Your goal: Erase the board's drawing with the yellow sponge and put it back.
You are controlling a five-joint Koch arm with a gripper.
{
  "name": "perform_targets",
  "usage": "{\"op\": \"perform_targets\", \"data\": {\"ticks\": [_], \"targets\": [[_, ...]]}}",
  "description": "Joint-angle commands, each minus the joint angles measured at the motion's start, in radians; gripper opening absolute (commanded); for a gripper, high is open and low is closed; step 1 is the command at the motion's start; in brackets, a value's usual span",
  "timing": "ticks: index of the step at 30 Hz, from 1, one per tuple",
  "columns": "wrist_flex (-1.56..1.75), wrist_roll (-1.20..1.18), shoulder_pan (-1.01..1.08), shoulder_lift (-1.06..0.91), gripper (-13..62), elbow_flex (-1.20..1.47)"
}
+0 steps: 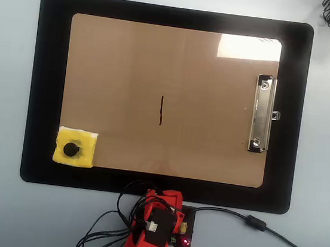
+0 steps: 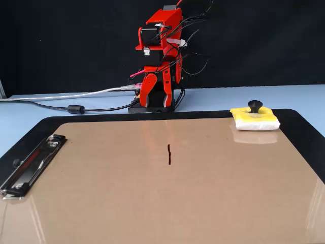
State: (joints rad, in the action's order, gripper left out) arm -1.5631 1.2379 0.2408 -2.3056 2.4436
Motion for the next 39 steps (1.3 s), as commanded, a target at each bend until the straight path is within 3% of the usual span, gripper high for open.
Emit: {"op": "perform_targets", "data": {"ticks": [1, 15, 21, 25, 28, 33, 39], "targets": [[-0.074, 0.006, 0.014, -0.044, 34.4, 0.026], [-0.077, 0.009, 0.012, -0.044, 34.0, 0.020], [-0.034, 0.017, -0.015, -0.040, 33.5, -0.241], [0.067, 0.043, -0.267, -0.040, 33.3, -0.376], [0.265, 0.230, -0.558, -0.041, 33.3, -0.411], [0.793, 0.594, -0.971, 0.012, 33.4, -0.393], [1.414, 0.611, -1.244, 0.238, 33.3, -0.239]]}}
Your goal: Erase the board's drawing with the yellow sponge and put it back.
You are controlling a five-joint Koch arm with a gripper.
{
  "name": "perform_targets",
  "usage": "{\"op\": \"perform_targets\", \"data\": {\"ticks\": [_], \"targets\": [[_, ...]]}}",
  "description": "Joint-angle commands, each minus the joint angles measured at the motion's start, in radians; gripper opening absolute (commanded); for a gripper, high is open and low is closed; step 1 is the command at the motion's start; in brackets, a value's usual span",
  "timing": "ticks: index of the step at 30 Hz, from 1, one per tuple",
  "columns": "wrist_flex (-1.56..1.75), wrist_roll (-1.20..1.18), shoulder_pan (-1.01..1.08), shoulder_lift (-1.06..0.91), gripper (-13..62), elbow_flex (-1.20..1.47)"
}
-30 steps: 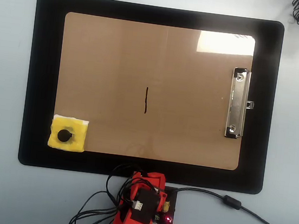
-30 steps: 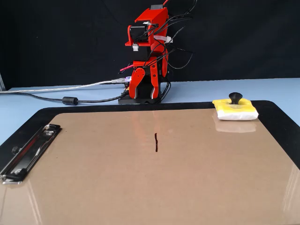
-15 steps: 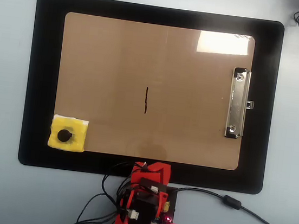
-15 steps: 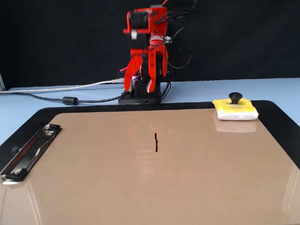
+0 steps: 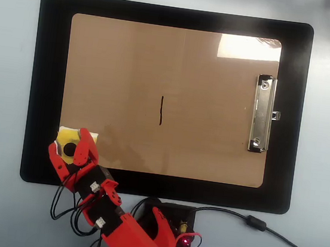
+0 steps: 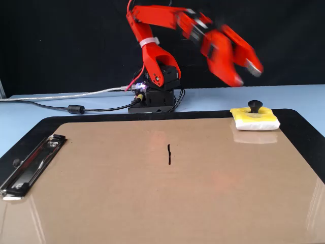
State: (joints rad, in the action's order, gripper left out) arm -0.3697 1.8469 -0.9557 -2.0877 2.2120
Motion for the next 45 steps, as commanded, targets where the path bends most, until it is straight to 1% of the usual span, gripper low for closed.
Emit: {"op": "perform_targets", "data": {"ticks": [1, 4, 8, 17, 23, 29, 36, 37, 43, 45], "targets": [[0.302, 0.000, -0.077, 0.064, 33.3, 0.012], [0.460, -0.040, -0.124, 0.179, 33.3, 0.057], [0.545, -0.121, -0.133, 0.258, 33.4, 0.104], [0.583, -0.183, -0.135, 0.250, 33.4, 0.259], [0.672, -0.186, -0.133, 0.262, 33.0, 0.299], [0.680, -0.190, -0.132, 0.264, 25.8, 0.301], [0.686, -0.258, -0.129, 0.301, 24.3, 0.302], [0.686, -0.258, -0.127, 0.307, 21.5, 0.302], [0.686, -0.259, -0.087, 0.307, -8.3, 0.302], [0.686, -0.259, -0.067, 0.307, -8.2, 0.296]]}}
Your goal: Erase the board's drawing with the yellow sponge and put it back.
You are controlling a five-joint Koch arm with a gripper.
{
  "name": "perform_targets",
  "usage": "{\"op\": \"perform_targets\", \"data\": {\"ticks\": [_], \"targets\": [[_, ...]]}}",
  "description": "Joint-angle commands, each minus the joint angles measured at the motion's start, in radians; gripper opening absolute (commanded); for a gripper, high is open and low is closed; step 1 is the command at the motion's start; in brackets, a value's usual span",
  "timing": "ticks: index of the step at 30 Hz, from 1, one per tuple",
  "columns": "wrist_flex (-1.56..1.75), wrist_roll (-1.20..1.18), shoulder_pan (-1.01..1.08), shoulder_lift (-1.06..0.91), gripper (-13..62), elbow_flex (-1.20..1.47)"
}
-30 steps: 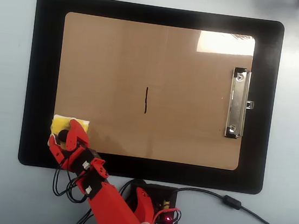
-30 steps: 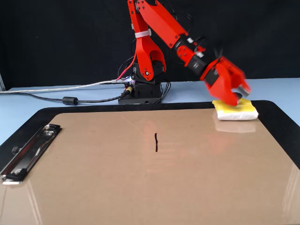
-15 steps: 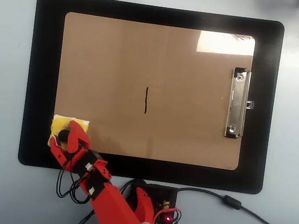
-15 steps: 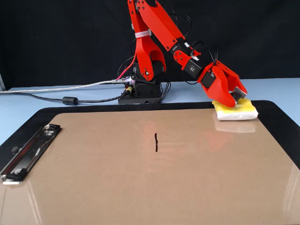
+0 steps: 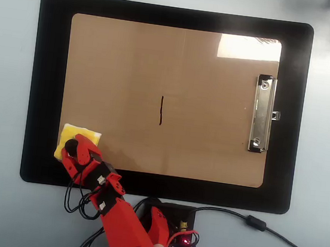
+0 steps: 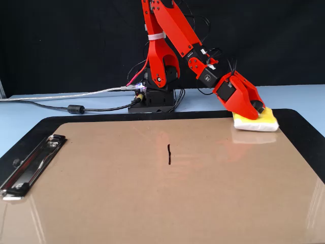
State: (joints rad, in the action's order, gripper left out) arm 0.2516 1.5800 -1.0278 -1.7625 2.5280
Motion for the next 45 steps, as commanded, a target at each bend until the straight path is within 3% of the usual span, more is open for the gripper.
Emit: {"op": "perform_targets", "data": {"ticks": [1, 7, 10, 18, 23, 35, 45], "targets": [[0.064, 0.008, 0.008, -0.018, -8.3, -0.023], [0.046, 0.012, 0.029, -0.057, -8.3, -0.049], [-0.072, 0.014, 0.110, -0.166, -8.3, -0.069], [-0.630, 0.008, 0.597, -0.571, -8.3, -0.107], [-0.629, -0.003, 0.807, -0.568, -8.3, -0.112], [-0.252, -0.006, 0.868, -0.387, -8.3, 0.043], [-0.215, -0.017, 0.865, -0.362, -8.3, 0.158]]}}
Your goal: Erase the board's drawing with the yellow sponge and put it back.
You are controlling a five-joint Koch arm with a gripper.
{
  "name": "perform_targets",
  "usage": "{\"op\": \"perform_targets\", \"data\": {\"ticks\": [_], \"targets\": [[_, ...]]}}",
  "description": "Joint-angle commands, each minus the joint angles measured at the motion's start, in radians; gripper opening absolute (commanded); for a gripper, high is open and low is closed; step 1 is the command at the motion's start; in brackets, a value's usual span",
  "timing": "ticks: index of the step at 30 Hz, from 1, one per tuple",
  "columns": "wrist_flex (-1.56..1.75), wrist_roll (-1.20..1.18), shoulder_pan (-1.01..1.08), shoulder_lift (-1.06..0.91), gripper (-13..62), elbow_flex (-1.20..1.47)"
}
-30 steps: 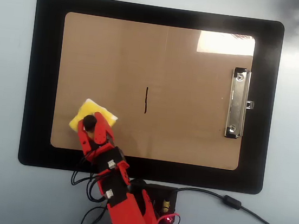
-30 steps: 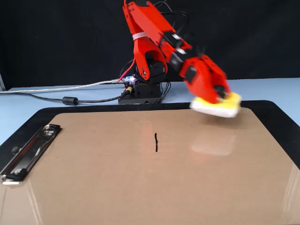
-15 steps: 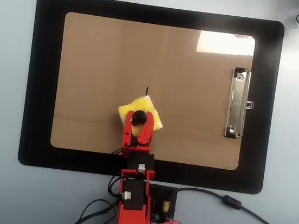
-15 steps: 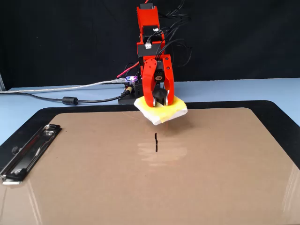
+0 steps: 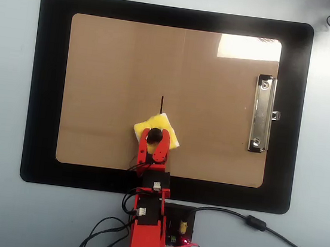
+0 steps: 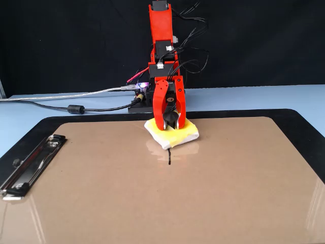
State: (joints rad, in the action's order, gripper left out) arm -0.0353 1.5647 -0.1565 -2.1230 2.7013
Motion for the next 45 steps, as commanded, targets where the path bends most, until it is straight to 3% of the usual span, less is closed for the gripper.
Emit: {"op": "perform_targets", "data": {"ticks": [1, 11, 20, 23, 30, 33, 36, 42, 45], "targets": [[0.083, -0.002, -0.006, 0.035, -8.3, -0.028], [0.391, -0.003, 0.084, 0.566, -8.3, -0.298], [0.419, -0.005, 0.075, 0.146, -8.3, 0.095], [0.417, -0.005, 0.075, 0.123, -8.3, 0.106], [0.437, -0.002, 0.080, 0.574, -8.3, -0.301], [0.439, -0.002, 0.080, 0.667, -8.3, -0.403], [0.442, -0.002, 0.080, 0.598, -8.3, -0.310], [0.448, -0.005, 0.071, 0.209, -8.3, 0.057], [0.445, -0.006, 0.060, 0.147, -8.3, 0.097]]}}
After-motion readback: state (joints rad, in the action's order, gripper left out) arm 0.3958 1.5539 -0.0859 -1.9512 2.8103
